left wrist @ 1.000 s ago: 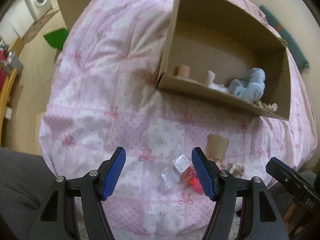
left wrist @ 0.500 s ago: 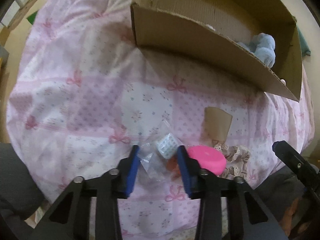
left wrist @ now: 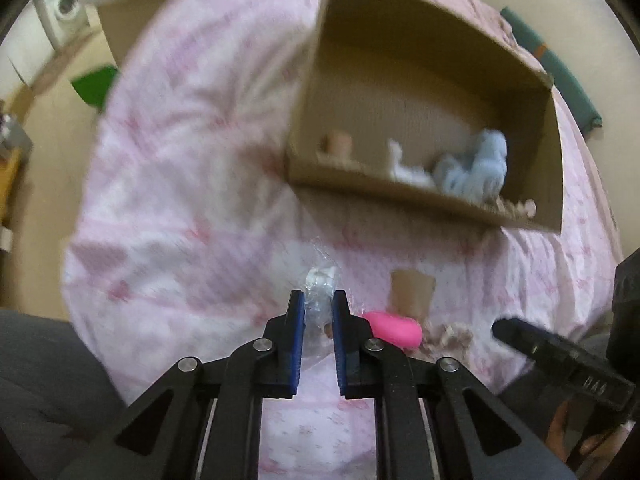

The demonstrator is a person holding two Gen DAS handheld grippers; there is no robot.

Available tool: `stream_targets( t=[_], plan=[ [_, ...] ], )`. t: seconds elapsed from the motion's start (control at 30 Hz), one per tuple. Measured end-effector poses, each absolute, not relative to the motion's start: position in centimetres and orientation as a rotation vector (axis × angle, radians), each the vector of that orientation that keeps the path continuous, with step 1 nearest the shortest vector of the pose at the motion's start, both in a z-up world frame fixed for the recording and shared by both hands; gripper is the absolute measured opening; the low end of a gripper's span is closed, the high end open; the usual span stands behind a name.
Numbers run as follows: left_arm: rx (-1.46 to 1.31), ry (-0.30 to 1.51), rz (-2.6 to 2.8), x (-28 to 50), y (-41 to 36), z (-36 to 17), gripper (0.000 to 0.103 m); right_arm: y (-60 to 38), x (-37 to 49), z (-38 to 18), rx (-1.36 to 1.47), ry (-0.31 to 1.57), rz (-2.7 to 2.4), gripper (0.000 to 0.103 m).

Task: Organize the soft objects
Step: 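Grasp the clear plastic bag with the left tool while the right tool grasps the beige lace scrunchie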

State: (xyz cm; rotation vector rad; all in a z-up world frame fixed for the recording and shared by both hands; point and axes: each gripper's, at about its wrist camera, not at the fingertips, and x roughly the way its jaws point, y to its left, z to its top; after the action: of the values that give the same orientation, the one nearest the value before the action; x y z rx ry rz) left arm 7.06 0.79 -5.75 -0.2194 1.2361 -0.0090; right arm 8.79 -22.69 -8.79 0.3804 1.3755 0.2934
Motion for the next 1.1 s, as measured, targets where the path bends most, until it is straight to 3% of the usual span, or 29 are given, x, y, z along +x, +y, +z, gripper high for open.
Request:
stream_targets(
  t=[0.67, 0.73, 0.83, 0.9, 1.1],
  plan=[
    [-0.242, 1.242, -0.027, 7.7, 1.0, -5.7, 0.012, -13.5, 7.9, -12.6, -0.112, 1.466, 0.388, 0.075],
    [-0.246, 1.243, -0.027, 7.8, 1.0, -5.7, 0.012, -13.3, 7.7, -12.6, -0.127, 1.456, 0.389, 0.070],
    [-0.244, 1.243, -0.028, 7.8, 1.0, -5.8, 0.012, -13.3, 7.5, -12.6, -0.086, 1.456, 0.393, 0.050],
    [-0.235, 1.241, -0.025, 7.8, 1.0, -5.8, 0.012, -13.6, 7.4, -12.3, -0.053, 1.461, 0.407, 0.027],
    [-0.222, 1.240, -0.005, 7.8, 1.1, -6.1, 0.012, -13.7, 6.6, -11.3, -0.032, 1.441, 0.447, 0.019]
  ],
)
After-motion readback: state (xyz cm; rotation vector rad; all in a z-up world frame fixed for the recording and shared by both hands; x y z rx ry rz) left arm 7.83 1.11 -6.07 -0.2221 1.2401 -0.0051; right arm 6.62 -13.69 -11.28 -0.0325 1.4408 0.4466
